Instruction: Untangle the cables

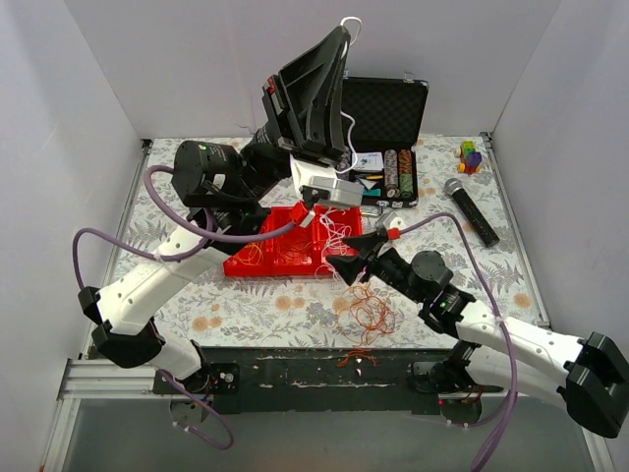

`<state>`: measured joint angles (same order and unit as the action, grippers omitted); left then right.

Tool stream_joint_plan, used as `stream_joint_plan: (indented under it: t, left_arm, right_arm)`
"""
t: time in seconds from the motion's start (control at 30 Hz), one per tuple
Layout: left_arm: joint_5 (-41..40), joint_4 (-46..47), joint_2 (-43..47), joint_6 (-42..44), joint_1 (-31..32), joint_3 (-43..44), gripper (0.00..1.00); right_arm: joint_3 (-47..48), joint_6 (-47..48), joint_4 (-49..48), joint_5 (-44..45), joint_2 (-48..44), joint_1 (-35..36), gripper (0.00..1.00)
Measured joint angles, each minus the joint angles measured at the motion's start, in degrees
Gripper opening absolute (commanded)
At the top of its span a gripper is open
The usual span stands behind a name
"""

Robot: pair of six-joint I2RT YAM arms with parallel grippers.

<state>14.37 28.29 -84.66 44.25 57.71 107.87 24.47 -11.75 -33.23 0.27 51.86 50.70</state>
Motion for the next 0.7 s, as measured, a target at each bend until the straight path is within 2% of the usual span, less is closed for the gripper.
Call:
stream_joint_plan:
  t: [0.17, 0.37, 0.7]
  left_arm:
    - [-0.04, -1.9, -0.02, 2.73, 1.64, 1.55, 0.0]
    - [-0.31, -3.28, -0.02, 5.31, 3.69, 3.67, 0.0]
    - [-0.52, -4.83, -0.02, 8.07, 5.05, 3.85, 0.0]
  right_arm:
    - [1.53, 1.03, -8.57, -1.53, 7.17, 0.57, 0.68]
    - [4.17, 3.74, -13.49, 0.37, 14.67, 1.66, 0.64]
    - [4.33, 7.67, -15.37, 3.89, 12.59, 2.32, 0.65]
